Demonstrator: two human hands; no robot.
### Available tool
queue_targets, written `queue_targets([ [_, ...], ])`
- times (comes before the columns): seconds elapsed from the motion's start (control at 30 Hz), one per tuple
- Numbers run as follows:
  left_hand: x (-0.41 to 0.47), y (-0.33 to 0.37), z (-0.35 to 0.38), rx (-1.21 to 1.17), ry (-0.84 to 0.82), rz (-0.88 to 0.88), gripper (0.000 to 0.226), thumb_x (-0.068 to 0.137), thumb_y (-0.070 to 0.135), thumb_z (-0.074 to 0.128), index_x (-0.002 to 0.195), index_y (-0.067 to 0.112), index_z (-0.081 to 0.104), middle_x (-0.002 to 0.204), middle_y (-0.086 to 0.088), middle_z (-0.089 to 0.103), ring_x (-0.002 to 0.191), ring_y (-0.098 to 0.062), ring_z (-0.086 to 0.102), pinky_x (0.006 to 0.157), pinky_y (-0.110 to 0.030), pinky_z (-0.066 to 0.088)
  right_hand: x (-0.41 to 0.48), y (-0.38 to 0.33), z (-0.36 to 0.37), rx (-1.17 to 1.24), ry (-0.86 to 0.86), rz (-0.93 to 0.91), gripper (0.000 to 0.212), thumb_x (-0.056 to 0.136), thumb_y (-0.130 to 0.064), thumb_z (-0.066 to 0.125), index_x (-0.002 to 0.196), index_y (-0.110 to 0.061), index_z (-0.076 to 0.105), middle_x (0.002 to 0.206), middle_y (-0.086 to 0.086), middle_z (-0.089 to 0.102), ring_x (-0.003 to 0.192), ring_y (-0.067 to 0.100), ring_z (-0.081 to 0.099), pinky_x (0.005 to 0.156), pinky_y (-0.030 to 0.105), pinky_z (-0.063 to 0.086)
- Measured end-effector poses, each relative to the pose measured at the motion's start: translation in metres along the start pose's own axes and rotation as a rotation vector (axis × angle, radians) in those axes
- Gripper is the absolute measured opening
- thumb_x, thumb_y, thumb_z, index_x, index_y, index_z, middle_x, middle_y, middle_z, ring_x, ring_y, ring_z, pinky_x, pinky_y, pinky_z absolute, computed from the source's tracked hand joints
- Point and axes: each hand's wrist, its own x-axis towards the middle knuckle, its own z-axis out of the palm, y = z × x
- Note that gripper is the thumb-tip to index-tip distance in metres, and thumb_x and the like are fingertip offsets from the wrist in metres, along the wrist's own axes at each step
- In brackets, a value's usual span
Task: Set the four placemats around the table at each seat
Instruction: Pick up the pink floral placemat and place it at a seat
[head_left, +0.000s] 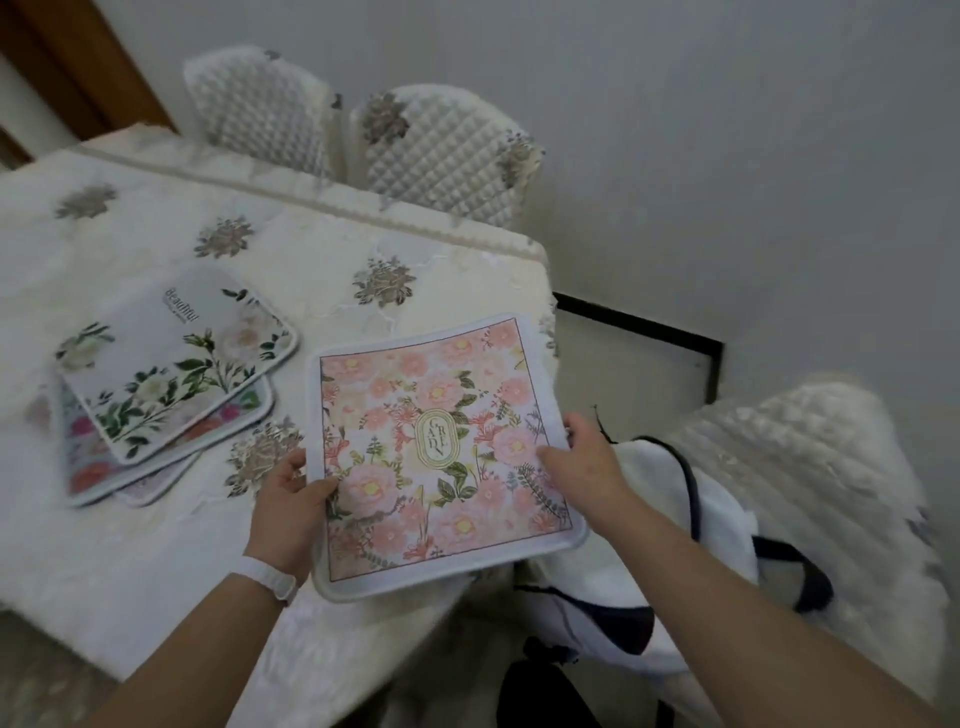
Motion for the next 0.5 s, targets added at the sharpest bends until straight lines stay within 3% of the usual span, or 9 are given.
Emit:
queue_targets([
  [0.2,-0.007,0.008,0.020,-0.076,0.149,0.008,0.028,0.088,-0.008,0.054,0.108,0.012,0.057,0.096,-0.007,0.071,0.089,-0.029,0.068,0.079,-0.045,0.055,0.054,-0.020,-0.012,-0.115,-0.126,-0.084,0.021,0.092,-0.009,0.058,0.108,-0.021,0.054,0.094,0.004,0.064,0.077,0.025,0.064,0.068,0.042,0.058],
  [0.33,-0.004,-0.002,0.030,-0.085,0.214,-0.031,0.026,0.088,-0.006,0.055,0.108,0.011,0.055,0.095,-0.012,0.069,0.086,-0.035,0.066,0.082,-0.054,0.054,0.091,-0.034,-0.012,-0.267,-0.232,-0.179,0.019,0.092,-0.008,0.056,0.107,-0.019,0.051,0.084,0.004,0.060,0.064,0.019,0.056,0.055,0.031,0.048],
  [0.5,0.002,-0.029,0.049,-0.084,0.210,-0.123,0.026,0.088,-0.006,0.055,0.103,0.015,0.055,0.100,-0.016,0.069,0.088,-0.035,0.066,0.081,-0.053,0.054,0.140,-0.047,-0.005,-0.463,-0.299,-0.253,0.018,0.092,-0.011,0.052,0.107,-0.019,0.049,0.090,0.010,0.061,0.070,0.026,0.057,0.061,0.034,0.045],
])
